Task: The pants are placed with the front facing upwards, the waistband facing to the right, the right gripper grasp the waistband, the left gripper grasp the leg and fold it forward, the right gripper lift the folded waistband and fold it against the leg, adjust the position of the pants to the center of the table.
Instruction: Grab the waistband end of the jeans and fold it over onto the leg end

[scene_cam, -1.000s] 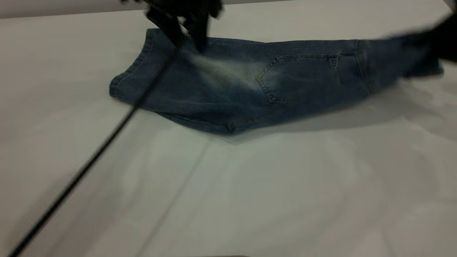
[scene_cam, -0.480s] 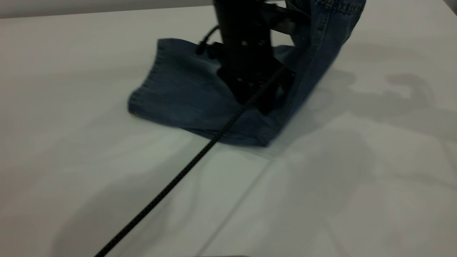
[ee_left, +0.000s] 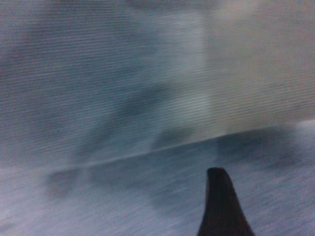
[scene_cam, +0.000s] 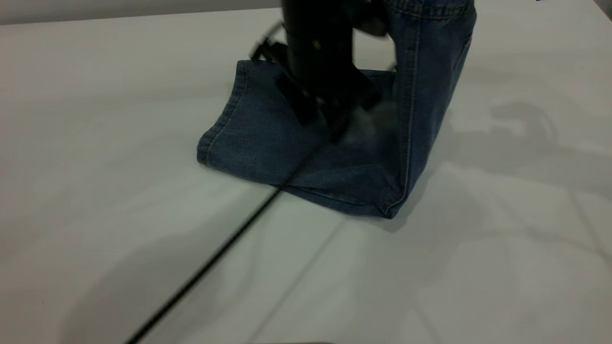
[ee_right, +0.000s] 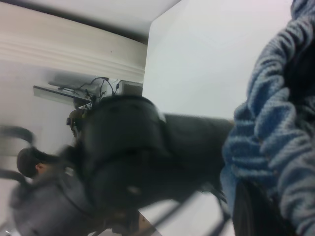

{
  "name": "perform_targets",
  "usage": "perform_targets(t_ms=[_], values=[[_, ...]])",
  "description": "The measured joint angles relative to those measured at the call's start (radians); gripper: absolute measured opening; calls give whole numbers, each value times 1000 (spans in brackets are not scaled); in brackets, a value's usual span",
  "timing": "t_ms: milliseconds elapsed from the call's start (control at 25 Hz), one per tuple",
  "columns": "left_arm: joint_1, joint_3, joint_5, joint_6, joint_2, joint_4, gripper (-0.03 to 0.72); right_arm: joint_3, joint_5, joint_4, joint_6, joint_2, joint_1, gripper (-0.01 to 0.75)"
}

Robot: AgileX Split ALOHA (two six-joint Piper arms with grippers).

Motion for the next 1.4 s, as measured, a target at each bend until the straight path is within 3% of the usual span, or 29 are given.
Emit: perform_targets(t_ms=[560,720,1000,1400], values=[[124,0,88,-8,-64,135,400,0,21,9,-40,-1,0,106],[132,0,107,-8,-28,135,400,0,21,38,-60,-1,13,106],[132,2,106,-7,29,98,400,0,22,40,-114,-1,110,106],[133,10,101,-6,43,82,387,0,22,40,-130,-1,129,106]])
